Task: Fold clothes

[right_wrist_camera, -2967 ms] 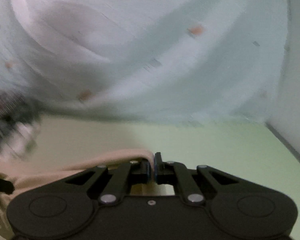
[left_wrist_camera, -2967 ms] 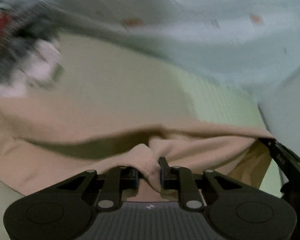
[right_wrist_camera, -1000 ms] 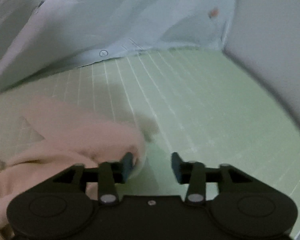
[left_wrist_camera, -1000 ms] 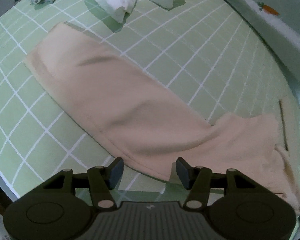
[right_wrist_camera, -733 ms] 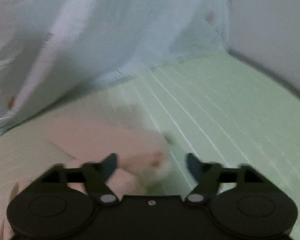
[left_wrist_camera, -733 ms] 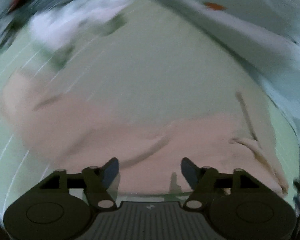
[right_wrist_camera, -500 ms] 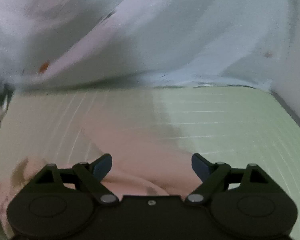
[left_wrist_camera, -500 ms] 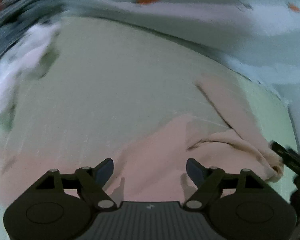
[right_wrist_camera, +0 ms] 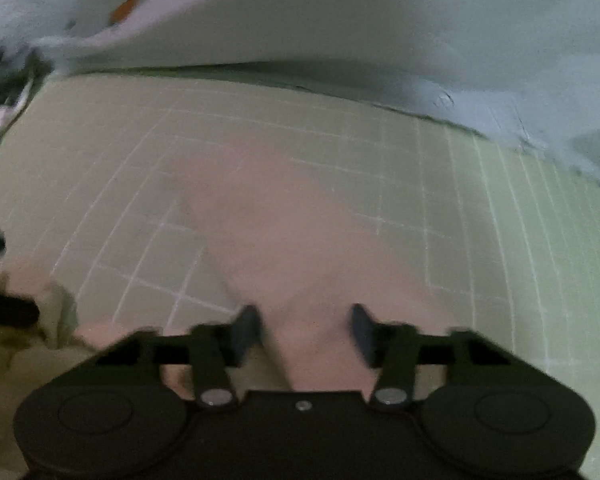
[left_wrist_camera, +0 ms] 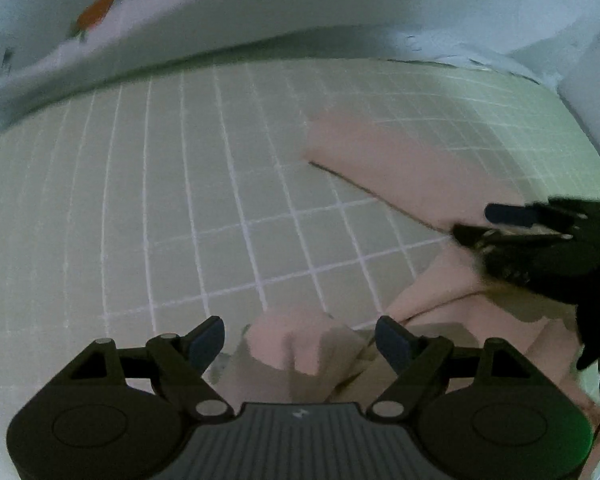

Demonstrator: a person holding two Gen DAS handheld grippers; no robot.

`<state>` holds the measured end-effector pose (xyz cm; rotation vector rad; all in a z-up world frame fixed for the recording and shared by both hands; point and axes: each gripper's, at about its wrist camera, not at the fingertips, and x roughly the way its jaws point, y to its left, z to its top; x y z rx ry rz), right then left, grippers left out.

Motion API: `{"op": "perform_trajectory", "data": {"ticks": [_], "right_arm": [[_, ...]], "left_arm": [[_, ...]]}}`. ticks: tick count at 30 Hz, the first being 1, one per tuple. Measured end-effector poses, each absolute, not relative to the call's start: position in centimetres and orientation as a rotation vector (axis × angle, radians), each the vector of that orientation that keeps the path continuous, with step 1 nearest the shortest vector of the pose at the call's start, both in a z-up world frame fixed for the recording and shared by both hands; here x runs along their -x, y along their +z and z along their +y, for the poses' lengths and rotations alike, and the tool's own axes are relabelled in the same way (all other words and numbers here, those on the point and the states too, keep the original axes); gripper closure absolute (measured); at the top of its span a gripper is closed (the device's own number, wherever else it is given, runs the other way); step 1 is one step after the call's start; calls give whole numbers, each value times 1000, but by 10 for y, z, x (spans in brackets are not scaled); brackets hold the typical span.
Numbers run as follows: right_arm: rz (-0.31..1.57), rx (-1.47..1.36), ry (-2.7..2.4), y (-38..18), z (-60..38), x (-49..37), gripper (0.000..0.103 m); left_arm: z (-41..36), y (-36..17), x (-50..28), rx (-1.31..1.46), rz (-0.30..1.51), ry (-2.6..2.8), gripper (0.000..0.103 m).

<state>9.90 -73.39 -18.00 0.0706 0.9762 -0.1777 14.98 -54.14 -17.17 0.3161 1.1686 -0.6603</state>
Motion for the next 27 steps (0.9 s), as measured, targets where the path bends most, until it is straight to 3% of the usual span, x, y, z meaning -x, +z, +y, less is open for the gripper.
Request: {"op": "perform_trajectory", "data": {"ticks": [1, 3, 4, 6, 8, 14, 15, 18, 23, 27], "right_arm": [[955, -93, -204, -178, -739, -94, 90], [908, -130, -263, -172, -751, -84, 97], [884, -149, -293, -169, -756, -79, 97], [839, -119, -407, -161, -773, -65, 97], [794, -108, -563, -151, -796, -47, 98], [871, -79, -1007, -150, -869, 14, 94], [899, -50, -1027, -152, -872, 21, 86], [901, 4, -990, -149, -863, 38, 41], [780, -42, -636, -140, -813, 22, 25], [787, -76, -268, -155, -780, -21, 23]], "left_arm": [[-541, -176, -150, -308, 1179, -651, 24], [-541, -180, -149, -274, 1193, -646, 37], [-541, -183, -148, -256, 1199, -644, 42], [-539, -187, -147, -225, 1209, -638, 68], [-532, -185, -141, -210, 1198, -630, 82], [-515, -181, -123, -143, 1172, -562, 85], [-512, -180, -119, -132, 1168, -555, 85], [-503, -181, -112, -99, 1176, -546, 84], [-489, -182, -105, -30, 1206, -534, 83], [-484, -181, -105, -3, 1223, -547, 83]]}}
